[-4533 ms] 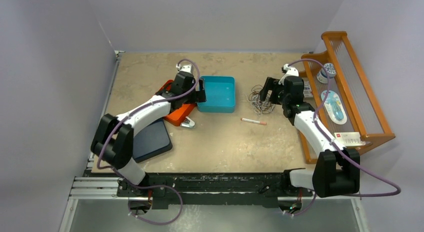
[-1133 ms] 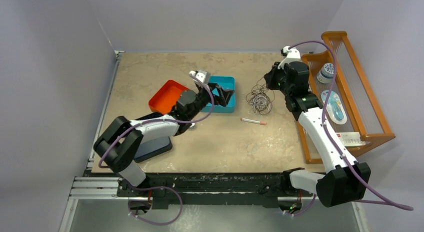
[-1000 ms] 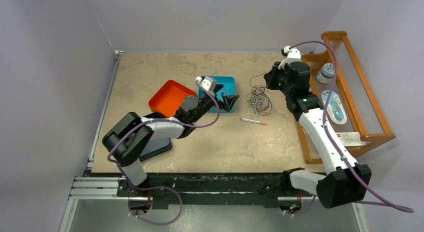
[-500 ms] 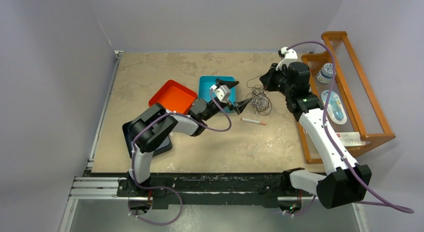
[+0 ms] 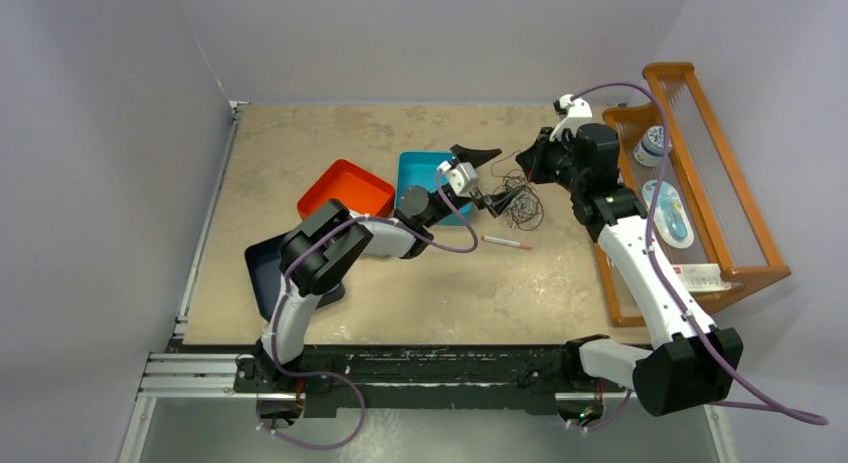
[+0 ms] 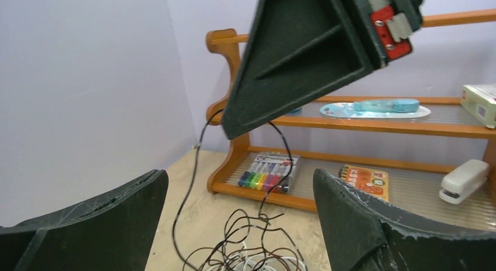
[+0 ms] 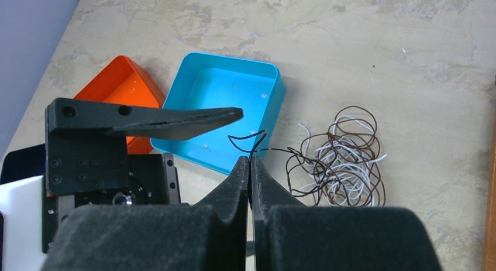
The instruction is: Untangle the cables
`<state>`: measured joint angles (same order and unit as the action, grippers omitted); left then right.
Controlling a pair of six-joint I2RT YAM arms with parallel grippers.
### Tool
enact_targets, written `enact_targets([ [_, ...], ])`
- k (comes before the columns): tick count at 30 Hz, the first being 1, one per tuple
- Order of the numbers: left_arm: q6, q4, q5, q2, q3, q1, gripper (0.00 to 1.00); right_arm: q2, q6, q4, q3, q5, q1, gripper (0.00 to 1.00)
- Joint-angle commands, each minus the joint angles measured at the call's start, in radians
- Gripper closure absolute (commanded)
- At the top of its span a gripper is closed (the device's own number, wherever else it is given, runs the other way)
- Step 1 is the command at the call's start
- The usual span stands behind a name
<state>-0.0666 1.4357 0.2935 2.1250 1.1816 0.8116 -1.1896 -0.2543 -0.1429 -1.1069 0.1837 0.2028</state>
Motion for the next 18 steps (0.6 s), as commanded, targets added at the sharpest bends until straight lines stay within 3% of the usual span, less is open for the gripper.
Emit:
enact_targets([
  [1,0.007,0.046,0.104,0.036,0.059,0.018,0.10,0.009,-0.008,0.006,-0.052,0.034,0.001,1.00],
  [9,-0.053,0.035,0.124,0.105,0.149,0.025,0.41,0.038,-0.045,0.017,-0.050,0.099,0.001,1.00],
  [14,-0.093,0.028,0.131,0.135,0.205,0.029,0.49,0.059,-0.100,0.052,-0.048,0.174,0.001,1.00],
  [18,-0.104,0.024,0.135,0.144,0.218,0.032,0.63,0.074,-0.115,0.067,-0.067,0.223,0.001,1.00],
])
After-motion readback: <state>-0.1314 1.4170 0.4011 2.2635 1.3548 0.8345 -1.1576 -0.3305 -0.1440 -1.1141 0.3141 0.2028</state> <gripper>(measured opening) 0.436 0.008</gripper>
